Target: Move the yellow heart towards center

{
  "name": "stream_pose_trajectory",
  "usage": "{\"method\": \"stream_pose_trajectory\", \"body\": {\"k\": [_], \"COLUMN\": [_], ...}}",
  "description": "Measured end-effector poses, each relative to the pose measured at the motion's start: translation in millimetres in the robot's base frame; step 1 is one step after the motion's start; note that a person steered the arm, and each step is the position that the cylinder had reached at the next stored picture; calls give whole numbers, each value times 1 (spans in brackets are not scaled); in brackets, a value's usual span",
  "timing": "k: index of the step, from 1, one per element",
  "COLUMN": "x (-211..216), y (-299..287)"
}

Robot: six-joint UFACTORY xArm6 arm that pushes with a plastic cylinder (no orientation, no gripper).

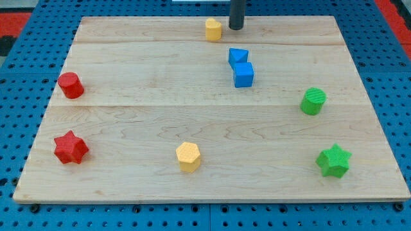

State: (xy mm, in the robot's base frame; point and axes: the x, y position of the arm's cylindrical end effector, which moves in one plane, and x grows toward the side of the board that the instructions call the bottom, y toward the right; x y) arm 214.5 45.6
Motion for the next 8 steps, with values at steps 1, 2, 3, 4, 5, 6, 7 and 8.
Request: {"method": "stream_pose_trajectory", "body": {"k": [1, 2, 3, 4, 5, 6, 7, 8], "x": [21, 73, 38, 17, 46, 66, 102, 107], "y": [-72, -116, -112, -153, -145, -146, -143, -118]}}
